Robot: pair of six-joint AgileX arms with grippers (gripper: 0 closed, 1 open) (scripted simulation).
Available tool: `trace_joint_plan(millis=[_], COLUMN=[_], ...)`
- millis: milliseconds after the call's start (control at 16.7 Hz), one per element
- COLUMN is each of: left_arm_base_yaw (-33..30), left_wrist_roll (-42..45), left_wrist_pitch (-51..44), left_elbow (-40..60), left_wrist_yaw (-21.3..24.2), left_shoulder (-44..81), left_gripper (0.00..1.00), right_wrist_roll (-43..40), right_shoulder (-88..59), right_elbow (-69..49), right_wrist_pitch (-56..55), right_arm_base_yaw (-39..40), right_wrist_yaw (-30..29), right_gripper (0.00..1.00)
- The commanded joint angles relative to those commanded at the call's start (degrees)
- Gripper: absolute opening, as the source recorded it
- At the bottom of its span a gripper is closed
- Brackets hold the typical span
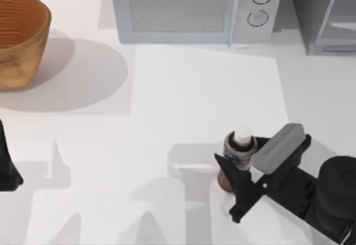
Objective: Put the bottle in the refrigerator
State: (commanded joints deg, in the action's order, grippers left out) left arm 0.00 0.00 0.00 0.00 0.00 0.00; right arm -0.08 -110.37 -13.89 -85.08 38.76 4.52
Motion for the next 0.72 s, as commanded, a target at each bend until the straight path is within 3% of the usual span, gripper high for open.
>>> trace_joint_plan(millis=[240, 720], left_arm_base_yaw=[0.0, 0.0], left_wrist_roll=[0.0, 0.0], left_wrist_pitch=[0.0, 0.0], left_elbow=[0.0, 0.0], left_wrist_yaw=[0.0, 0.0], left_shoulder=[0.0, 0.0], left_gripper=[1.0, 1.0], right_wrist_roll=[0.0, 0.0], right_shoulder=[0.0, 0.0], right_elbow=[0.0, 0.0], right_wrist_pitch=[0.0, 0.0], right_arm_base_yaw=[0.0, 0.0], right_wrist_yaw=[0.0, 0.0], right_gripper=[0.03, 0.01])
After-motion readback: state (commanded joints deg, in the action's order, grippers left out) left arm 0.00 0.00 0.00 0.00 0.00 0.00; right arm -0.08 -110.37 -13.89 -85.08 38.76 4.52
